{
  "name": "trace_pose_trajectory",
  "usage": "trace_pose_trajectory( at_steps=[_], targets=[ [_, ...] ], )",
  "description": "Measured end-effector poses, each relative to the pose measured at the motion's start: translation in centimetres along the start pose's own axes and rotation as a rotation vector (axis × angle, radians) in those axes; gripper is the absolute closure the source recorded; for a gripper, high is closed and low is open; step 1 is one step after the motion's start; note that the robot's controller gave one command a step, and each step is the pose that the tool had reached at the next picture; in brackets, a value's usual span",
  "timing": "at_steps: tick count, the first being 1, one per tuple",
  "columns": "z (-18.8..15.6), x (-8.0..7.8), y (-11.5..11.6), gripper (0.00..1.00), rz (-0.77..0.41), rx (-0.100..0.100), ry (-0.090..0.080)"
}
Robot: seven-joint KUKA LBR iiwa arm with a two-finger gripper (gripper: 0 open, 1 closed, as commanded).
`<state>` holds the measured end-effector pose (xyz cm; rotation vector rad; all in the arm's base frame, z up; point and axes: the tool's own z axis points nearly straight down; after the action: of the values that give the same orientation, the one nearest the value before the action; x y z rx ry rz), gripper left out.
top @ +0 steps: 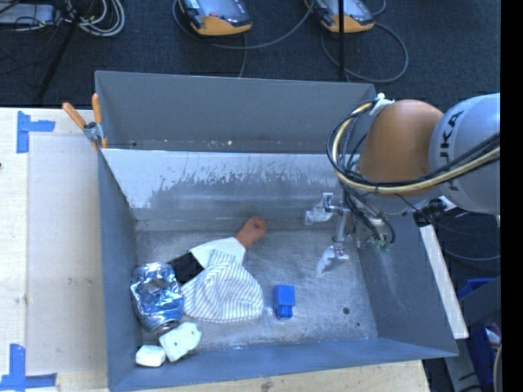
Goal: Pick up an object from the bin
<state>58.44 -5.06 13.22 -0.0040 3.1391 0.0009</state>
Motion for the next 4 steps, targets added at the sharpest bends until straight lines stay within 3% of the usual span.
trace_pose_trajectory(
  at_steps=[1, 2, 3, 4],
  targets=[
    [1.7, 0.8, 5.1, 0.0, 0.012, 0.001, 0.008],
    [2.9, 5.5, 4.9, 1.0, -0.214, -0.012, -0.016],
    [4.0, 5.7, 4.1, 0.0, -0.212, 0.003, -0.022],
    [4.9, 6.5, 4.1, 0.0, -0.211, 0.0, 0.003]
  ],
)
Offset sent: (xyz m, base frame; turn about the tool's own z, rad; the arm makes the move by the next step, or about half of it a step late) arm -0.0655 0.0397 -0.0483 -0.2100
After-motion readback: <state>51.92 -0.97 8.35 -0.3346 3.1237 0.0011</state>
